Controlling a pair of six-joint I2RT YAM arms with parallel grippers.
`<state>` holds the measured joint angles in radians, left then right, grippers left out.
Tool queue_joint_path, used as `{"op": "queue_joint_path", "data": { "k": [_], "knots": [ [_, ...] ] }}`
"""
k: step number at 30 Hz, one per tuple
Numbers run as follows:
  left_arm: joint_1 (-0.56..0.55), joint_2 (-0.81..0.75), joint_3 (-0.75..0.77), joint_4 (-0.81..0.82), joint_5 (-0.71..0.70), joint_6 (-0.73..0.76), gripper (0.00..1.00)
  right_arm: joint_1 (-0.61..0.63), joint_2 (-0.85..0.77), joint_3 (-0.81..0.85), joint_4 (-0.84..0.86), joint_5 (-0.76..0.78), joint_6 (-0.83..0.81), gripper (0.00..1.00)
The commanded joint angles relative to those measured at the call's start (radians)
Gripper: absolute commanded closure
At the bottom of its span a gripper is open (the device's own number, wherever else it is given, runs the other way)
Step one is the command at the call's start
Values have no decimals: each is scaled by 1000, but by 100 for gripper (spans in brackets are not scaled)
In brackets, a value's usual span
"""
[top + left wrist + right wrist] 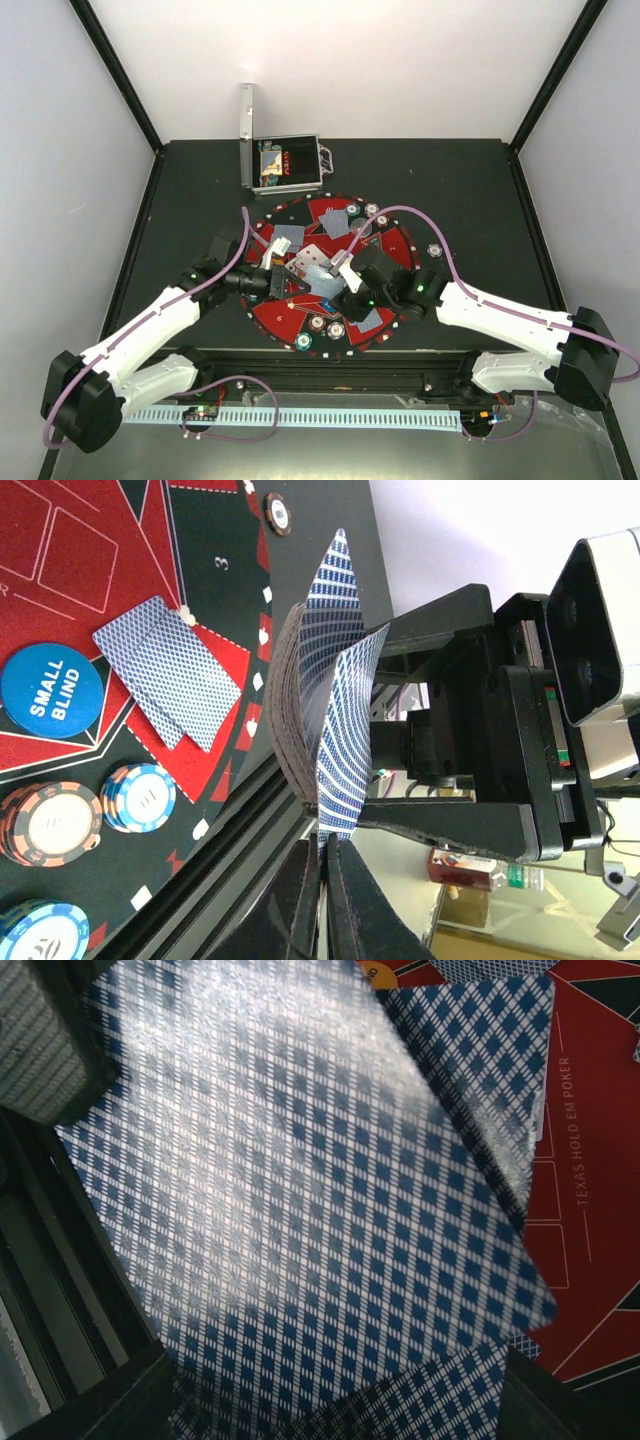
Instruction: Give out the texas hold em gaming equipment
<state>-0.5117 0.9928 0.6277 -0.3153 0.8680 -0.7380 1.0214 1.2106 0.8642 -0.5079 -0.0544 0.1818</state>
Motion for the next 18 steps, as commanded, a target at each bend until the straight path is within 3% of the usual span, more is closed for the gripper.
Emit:
{"op": "queue_joint_path", "data": {
  "k": [1,11,18],
  "knots": [
    [10,-25,5,-47,18,0,96,4,-31,-8,11,33,6,38],
    [57,-108,24,-105,19,29,98,5,-34,-17,3,67,16,38],
    [149,-154,77,-251,-5,143,98,1,-41,-17,-6,108,35,39]
  ]
}}
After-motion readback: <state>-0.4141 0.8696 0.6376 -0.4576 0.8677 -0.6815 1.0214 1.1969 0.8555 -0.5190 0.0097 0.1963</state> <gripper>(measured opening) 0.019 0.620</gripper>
